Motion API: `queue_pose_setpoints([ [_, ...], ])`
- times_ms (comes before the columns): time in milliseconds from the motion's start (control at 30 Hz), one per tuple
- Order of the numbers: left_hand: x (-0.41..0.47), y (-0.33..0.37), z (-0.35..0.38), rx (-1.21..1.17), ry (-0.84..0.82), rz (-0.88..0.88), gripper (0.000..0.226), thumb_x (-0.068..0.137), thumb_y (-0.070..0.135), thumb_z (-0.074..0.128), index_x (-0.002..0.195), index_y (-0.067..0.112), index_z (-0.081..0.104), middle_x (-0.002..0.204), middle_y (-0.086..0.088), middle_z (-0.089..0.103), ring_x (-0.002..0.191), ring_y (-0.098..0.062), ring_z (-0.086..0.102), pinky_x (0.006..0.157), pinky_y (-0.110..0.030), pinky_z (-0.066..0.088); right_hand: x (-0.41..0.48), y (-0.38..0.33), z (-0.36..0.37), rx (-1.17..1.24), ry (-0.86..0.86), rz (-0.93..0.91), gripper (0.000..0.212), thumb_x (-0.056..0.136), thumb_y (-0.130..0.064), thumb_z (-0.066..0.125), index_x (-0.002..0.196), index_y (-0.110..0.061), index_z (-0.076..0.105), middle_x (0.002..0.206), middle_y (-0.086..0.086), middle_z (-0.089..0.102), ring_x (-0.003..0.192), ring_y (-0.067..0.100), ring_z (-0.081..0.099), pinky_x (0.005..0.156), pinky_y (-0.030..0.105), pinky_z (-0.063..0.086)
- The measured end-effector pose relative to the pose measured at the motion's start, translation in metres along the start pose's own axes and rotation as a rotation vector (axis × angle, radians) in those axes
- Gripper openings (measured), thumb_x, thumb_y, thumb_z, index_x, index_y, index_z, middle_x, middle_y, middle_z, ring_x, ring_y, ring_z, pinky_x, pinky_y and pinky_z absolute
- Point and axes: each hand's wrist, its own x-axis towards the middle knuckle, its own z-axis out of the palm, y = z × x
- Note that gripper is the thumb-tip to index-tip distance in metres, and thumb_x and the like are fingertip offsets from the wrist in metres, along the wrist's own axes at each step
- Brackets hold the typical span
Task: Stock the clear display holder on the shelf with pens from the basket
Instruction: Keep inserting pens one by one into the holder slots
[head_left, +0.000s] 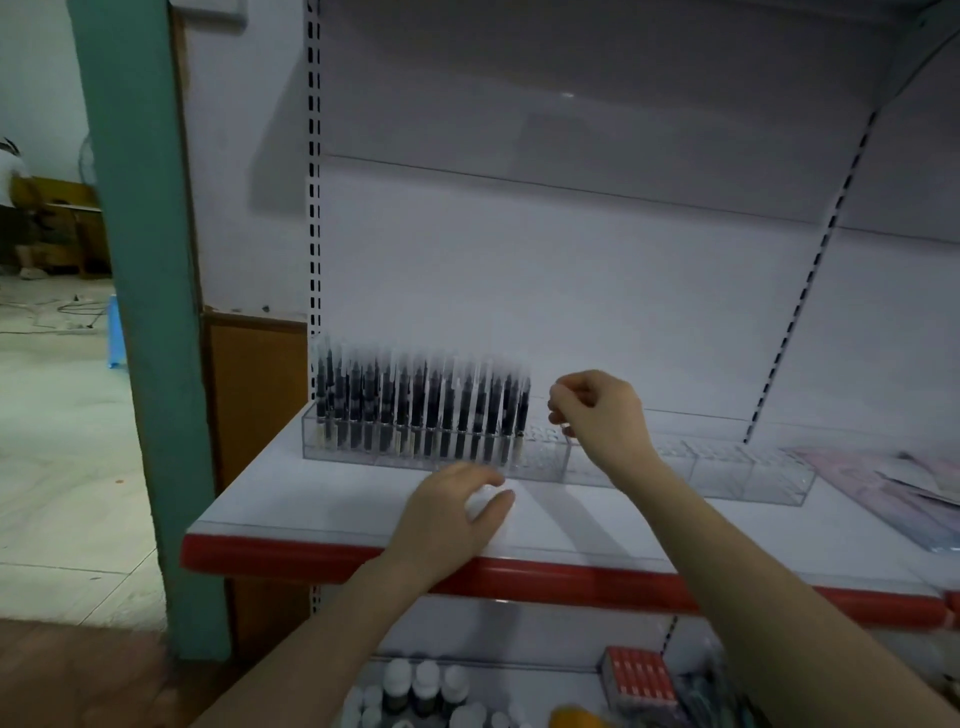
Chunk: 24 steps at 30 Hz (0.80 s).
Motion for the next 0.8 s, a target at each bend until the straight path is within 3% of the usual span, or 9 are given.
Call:
queue_pose_setpoints([
  [100, -0.022, 0.013, -0.008, -0.043, 0.195, 0.111, 0.033, 0.083, 0.033, 0.050, 0.086, 0.007, 0.071, 0.086, -0.002, 0.070, 0.081, -0.008, 0.060, 0.075, -0.015, 0.044, -0.043, -0.008, -0.003, 0.069, 0.015, -0.057, 0.010, 0.092, -0.015, 0.054, 0.087, -0.012, 0.062, 0.075, 0.001, 0.066, 0.067, 0.011, 0.064, 0.065, 0.026, 0.054],
  [200, -0.060, 0.027, -0.013, -0.168, 0.203, 0.108, 0.029, 0.085, 0.029, 0.050, 0.083, 0.006, 0.068, 0.081, 0.007, 0.064, 0.079, -0.005, 0.057, 0.069, -0.009, 0.043, -0.092, -0.005, -0.003, 0.099, 0.001, -0.073, 0.016, 0.091, -0.016, 0.056, 0.076, -0.016, 0.061, 0.071, 0.004, 0.067, 0.059, 0.005, 0.062, 0.058, 0.021, 0.052],
  [333, -0.121, 0.025, 0.005, -0.267, -0.044, -0.121, 0.036, 0.083, 0.040, 0.052, 0.089, 0.008, 0.068, 0.085, 0.001, 0.067, 0.081, -0.005, 0.057, 0.069, -0.002, 0.039, -0.151, 0.024, -0.001, -0.021, -0.149, 0.002, 0.022, 0.091, -0.022, 0.058, 0.081, -0.003, 0.065, 0.074, 0.006, 0.068, 0.066, 0.012, 0.064, 0.064, 0.026, 0.052],
  [467, -0.181, 0.020, 0.029, -0.244, -0.138, -0.358, 0.011, 0.089, 0.014, 0.058, 0.092, 0.008, 0.066, 0.085, -0.003, 0.068, 0.079, -0.017, 0.062, 0.066, -0.009, 0.042, -0.211, 0.070, 0.003, -0.027, -0.263, 0.169, 0.028, 0.092, -0.020, 0.056, 0.085, 0.007, 0.062, 0.077, 0.016, 0.067, 0.060, 0.009, 0.062, 0.061, 0.026, 0.053],
  [567, -0.233, 0.011, 0.047, -0.232, -0.215, -0.481, 0.011, 0.088, 0.012, 0.060, 0.094, 0.007, 0.067, 0.088, -0.006, 0.068, 0.084, -0.020, 0.063, 0.071, -0.016, 0.044, -0.257, 0.115, 0.013, -0.042, -0.280, 0.311, 0.031, 0.092, -0.017, 0.057, 0.074, 0.008, 0.060, 0.067, 0.016, 0.064, 0.056, 0.021, 0.061, 0.055, 0.036, 0.052],
  [633, -0.269, -0.002, 0.064, -0.218, -0.298, -0.565, 0.016, 0.088, 0.014, 0.060, 0.101, 0.006, 0.067, 0.096, -0.008, 0.069, 0.091, -0.021, 0.063, 0.079, -0.024, 0.045, -0.287, 0.147, 0.022, -0.040, -0.294, 0.435, 0.028, 0.091, -0.015, 0.057, 0.070, 0.003, 0.059, 0.066, 0.013, 0.063, 0.049, 0.014, 0.058, 0.051, 0.030, 0.051],
  [700, -0.305, -0.017, 0.083, -0.198, -0.379, -0.656, 0.019, 0.089, 0.016, 0.060, 0.103, 0.006, 0.066, 0.100, -0.009, 0.068, 0.092, -0.019, 0.061, 0.079, -0.024, 0.044, -0.319, 0.180, 0.032, -0.039, -0.312, 0.544, 0.025, 0.092, -0.014, 0.057, 0.077, 0.006, 0.060, 0.071, 0.015, 0.062, 0.052, 0.011, 0.059, 0.051, 0.023, 0.048],
  [800, -0.358, -0.041, 0.116, -0.167, -0.522, -0.791, 0.022, 0.092, 0.021, 0.056, 0.109, 0.009, 0.061, 0.102, -0.002, 0.060, 0.091, -0.011, 0.052, 0.078, -0.020, 0.038, -0.371, 0.232, 0.050, -0.110, -0.354, 0.638, 0.029, 0.093, -0.017, 0.056, 0.081, 0.010, 0.061, 0.073, 0.020, 0.064, 0.067, 0.030, 0.061, 0.064, 0.036, 0.051],
])
